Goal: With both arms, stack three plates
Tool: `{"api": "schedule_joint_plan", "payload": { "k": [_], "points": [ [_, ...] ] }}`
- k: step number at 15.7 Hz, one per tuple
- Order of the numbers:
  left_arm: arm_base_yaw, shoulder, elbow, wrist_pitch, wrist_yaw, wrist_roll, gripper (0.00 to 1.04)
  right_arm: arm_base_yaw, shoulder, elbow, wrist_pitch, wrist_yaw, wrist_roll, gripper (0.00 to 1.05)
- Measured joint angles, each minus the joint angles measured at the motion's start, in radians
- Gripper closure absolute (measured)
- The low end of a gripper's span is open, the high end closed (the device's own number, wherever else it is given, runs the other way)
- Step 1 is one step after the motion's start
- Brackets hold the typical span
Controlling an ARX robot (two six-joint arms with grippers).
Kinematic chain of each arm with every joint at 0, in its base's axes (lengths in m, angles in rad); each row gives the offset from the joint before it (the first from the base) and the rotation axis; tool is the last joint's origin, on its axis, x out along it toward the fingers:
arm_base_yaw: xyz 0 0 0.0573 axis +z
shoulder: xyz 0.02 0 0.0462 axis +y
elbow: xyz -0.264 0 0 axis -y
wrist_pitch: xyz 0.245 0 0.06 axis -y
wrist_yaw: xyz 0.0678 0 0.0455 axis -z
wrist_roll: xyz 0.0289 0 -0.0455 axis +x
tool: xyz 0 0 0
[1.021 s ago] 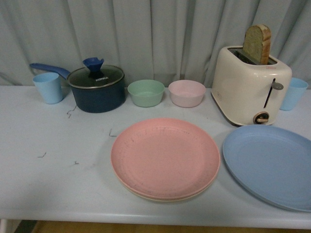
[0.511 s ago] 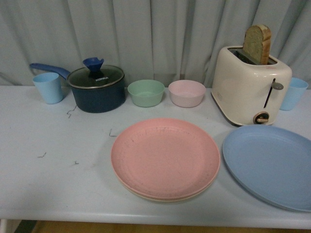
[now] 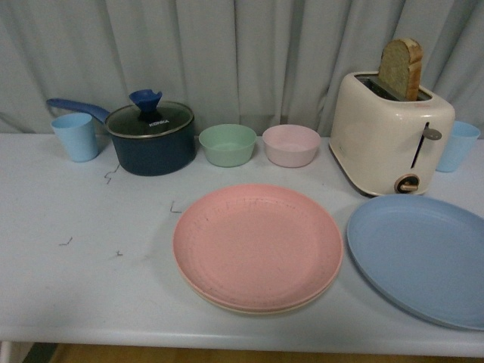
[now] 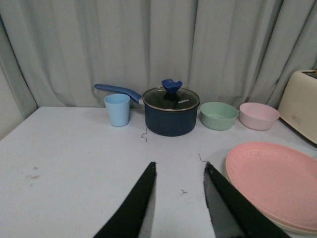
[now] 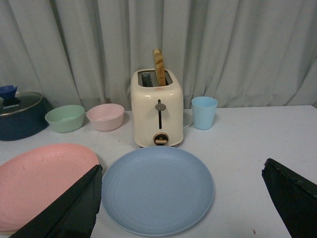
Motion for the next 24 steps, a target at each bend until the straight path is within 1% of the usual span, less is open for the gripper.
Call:
{"api": "schedule_joint_plan", "payload": {
  "k": [1, 2, 3, 4, 5, 6, 7, 8, 10, 13, 18, 23, 24],
  "points": [
    [0.0, 0.0, 0.0, 0.0, 0.0, 0.0, 0.62, -0.004, 0.031, 0.036, -0.122, 0.003, -0.011, 0.06],
    [0.0, 0.0, 0.0, 0.0, 0.0, 0.0, 0.51, -0.055, 0.262, 0.148, -0.281, -0.059, -0.029, 0.06],
    [0.0, 0.0, 0.0, 0.0, 0.0, 0.0, 0.38, -0.124, 0.438, 0.222, -0.246, -0.109, -0.039, 0.06],
    [0.0, 0.0, 0.0, -0.001, 0.001, 0.0, 0.26, -0.194, 0.603, 0.302, -0.171, -0.156, -0.065, 0.06],
    [0.0, 0.0, 0.0, -0.001, 0.0, 0.0, 0.15, -0.26, 0.776, 0.375, -0.089, -0.195, -0.101, 0.06],
    [0.0, 0.0, 0.0, 0.0, 0.0, 0.001, 0.05, -0.309, 0.929, 0.425, -0.026, -0.217, -0.132, 0.06],
    [0.0, 0.0, 0.0, 0.0, 0.0, 0.001, 0.08, -0.34, 1.108, 0.472, 0.039, -0.217, -0.167, 0.06],
    [0.0, 0.0, 0.0, 0.0, 0.0, 0.001, 0.07, -0.348, 1.266, 0.523, 0.087, -0.218, -0.201, 0.06],
    [0.0, 0.0, 0.0, -0.001, 0.0, 0.001, 0.07, -0.341, 1.506, 0.617, 0.189, -0.194, -0.266, 0.06],
    [0.0, 0.0, 0.0, 0.0, 0.0, 0.001, 0.07, -0.319, 1.764, 0.746, 0.258, -0.193, -0.261, 0.06],
    [0.0, 0.0, 0.0, 0.0, 0.0, 0.001, 0.07, -0.274, 1.972, 0.868, 0.301, -0.183, -0.201, 0.06],
    [0.0, 0.0, 0.0, 0.0, 0.0, 0.001, 0.07, -0.21, 2.086, 0.928, 0.323, -0.117, -0.168, 0.06],
    [0.0, 0.0, 0.0, 0.0, 0.0, 0.001, 0.07, -0.193, 2.147, 0.927, 0.374, -0.069, -0.113, 0.74]
  ]
}}
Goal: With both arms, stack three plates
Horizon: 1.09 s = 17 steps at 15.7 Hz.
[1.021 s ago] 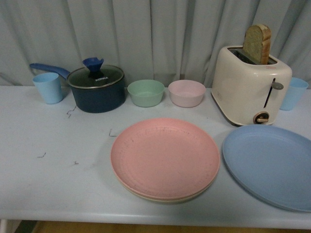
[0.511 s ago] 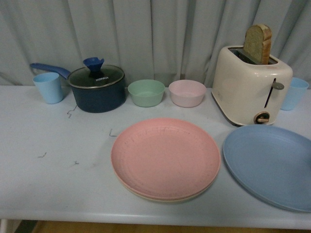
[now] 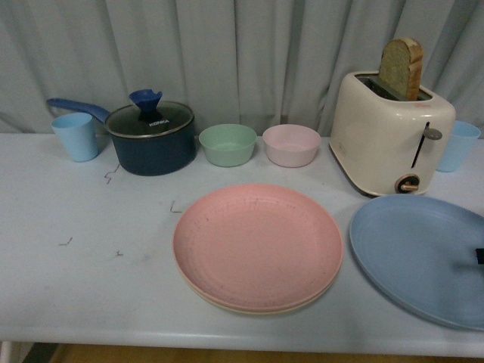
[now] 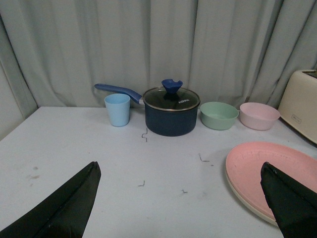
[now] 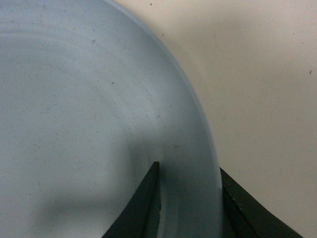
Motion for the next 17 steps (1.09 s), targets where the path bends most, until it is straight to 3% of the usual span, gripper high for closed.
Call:
{"api": "schedule_joint_plan", "payload": {
  "k": [10, 14, 16, 17],
  "points": [
    [0.0, 0.0, 0.0, 0.0, 0.0, 0.0, 0.07, -0.061, -0.127, -0.118, 0.027, -0.062, 0.032, 1.02],
    [0.0, 0.0, 0.0, 0.0, 0.0, 0.0, 0.07, -0.143, -0.462, -0.211, -0.149, -0.19, 0.07, 1.02],
    [0.0, 0.0, 0.0, 0.0, 0.0, 0.0, 0.07, -0.099, -0.607, -0.209, -0.175, -0.253, 0.136, 1.02],
    [0.0, 0.0, 0.0, 0.0, 0.0, 0.0, 0.07, -0.035, -0.659, -0.201, -0.167, -0.268, 0.187, 1.02]
  ]
}}
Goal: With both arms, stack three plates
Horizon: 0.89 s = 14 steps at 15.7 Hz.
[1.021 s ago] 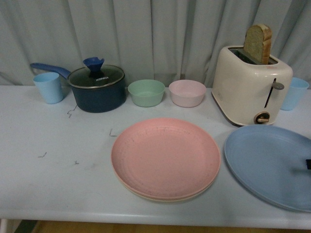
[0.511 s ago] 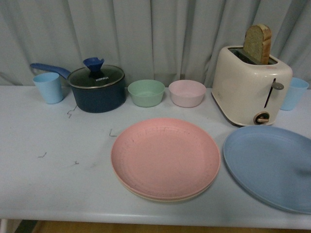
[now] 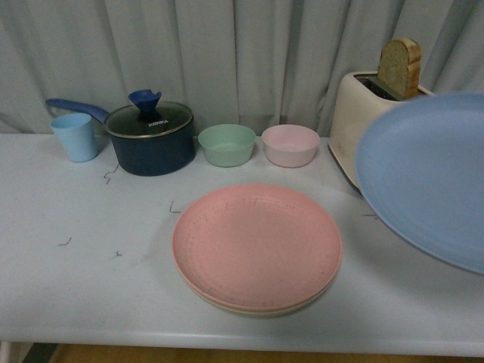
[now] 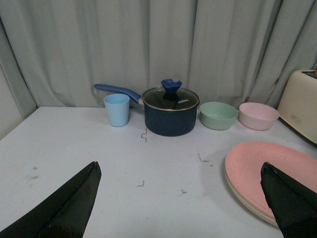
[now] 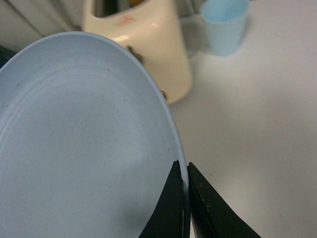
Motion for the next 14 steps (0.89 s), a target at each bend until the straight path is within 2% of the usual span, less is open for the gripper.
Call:
{"api": "schedule_joint_plan", "payload": {
  "k": [2, 4, 7, 14],
  "points": [
    [0.0, 0.0, 0.0, 0.0, 0.0, 0.0, 0.07, 0.14, 0.006, 0.011, 0.035, 0.026, 0.1, 1.02],
    [0.0, 0.0, 0.0, 0.0, 0.0, 0.0, 0.07, 0.288, 0.074, 0.026, 0.074, 0.108, 0.165, 1.02],
    [0.0, 0.0, 0.0, 0.0, 0.0, 0.0, 0.07, 0.449, 0.236, 0.123, 0.104, 0.208, 0.229, 1.02],
    [0.0, 0.0, 0.0, 0.0, 0.0, 0.0, 0.07, 0.532, 0.407, 0.221, 0.102, 0.308, 0.251, 1.02]
  ]
}}
